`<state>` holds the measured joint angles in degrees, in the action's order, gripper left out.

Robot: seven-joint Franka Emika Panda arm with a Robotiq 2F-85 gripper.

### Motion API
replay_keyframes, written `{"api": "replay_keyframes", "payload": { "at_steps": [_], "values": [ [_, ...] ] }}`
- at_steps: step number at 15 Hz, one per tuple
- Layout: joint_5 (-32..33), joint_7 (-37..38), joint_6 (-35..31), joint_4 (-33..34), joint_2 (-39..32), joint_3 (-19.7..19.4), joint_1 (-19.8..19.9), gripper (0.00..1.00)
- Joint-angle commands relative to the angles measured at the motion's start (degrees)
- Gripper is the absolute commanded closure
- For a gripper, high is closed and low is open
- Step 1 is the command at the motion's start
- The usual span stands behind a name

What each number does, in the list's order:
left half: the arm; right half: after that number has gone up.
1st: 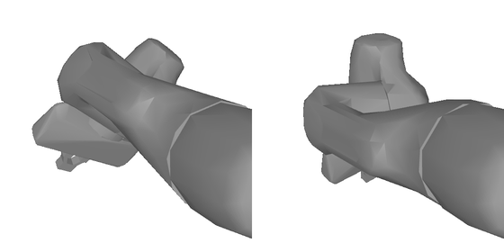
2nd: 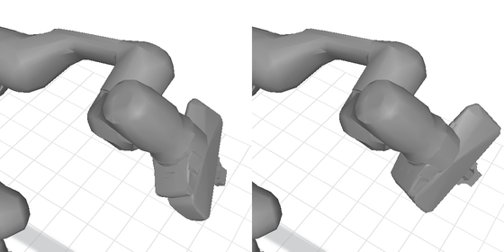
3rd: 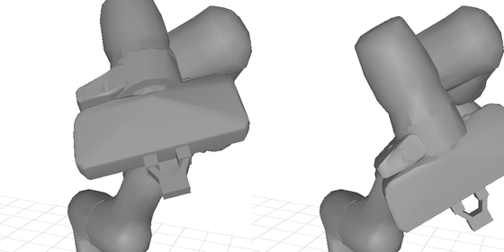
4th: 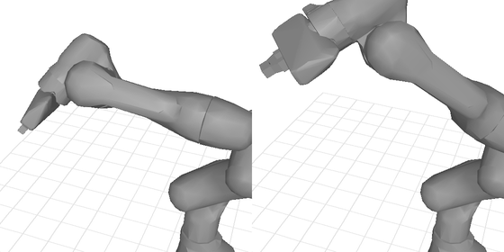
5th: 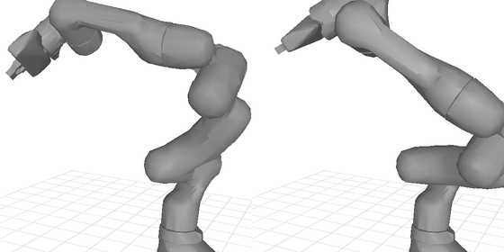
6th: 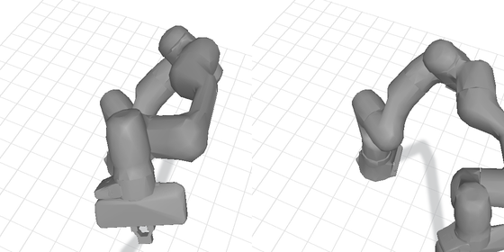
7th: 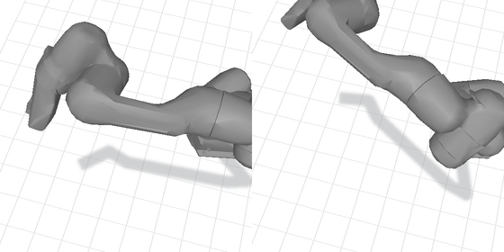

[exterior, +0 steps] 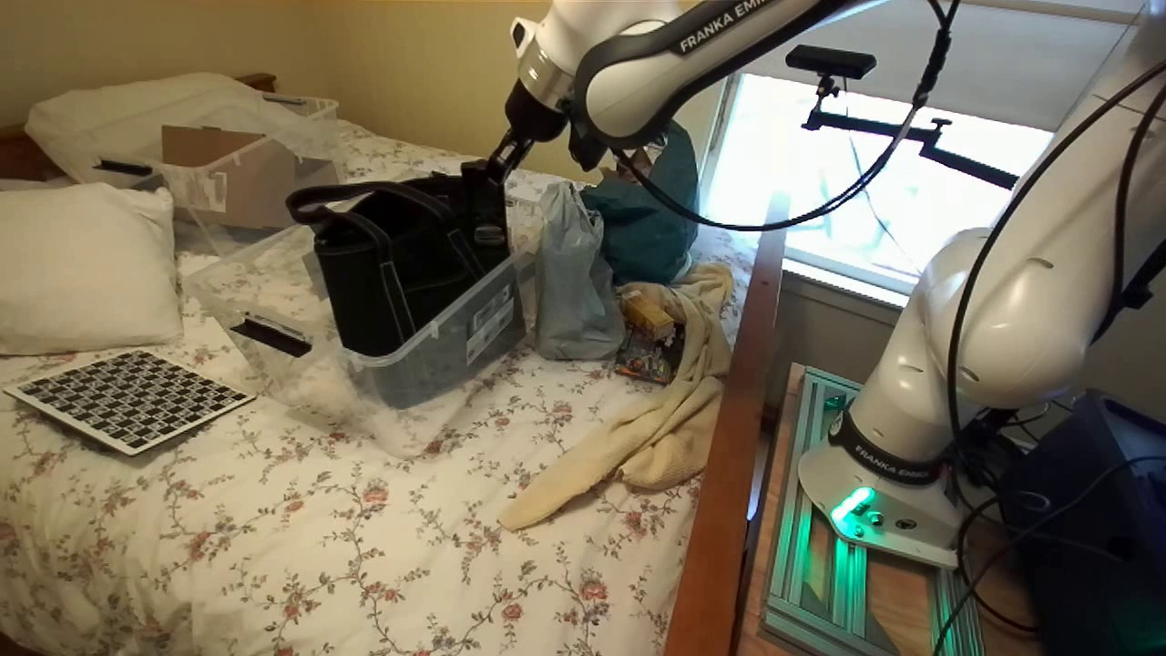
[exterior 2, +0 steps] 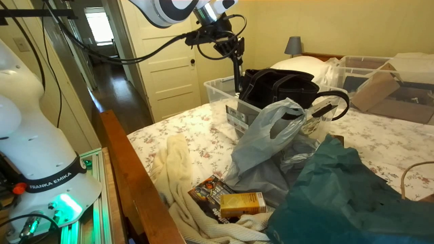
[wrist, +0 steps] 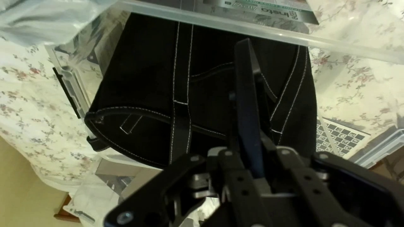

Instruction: Put the black tag in the storage box

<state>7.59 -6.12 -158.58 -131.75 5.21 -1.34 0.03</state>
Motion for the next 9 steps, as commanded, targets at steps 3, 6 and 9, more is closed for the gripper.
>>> {"api": "replay_keyframes", "payload": {
  "at_steps": [3,6,9],
  "values": [
    [-12.47,-21.66,0.46,10.15,-10.02,0.03,-1.98,0.96],
    [-19.14,-33.28,0.55,14.21,-13.92,1.41,-0.74,0.96],
    [-24.46,-42.01,0.34,17.7,-17.28,2.53,0.55,0.96]
  ]
}}
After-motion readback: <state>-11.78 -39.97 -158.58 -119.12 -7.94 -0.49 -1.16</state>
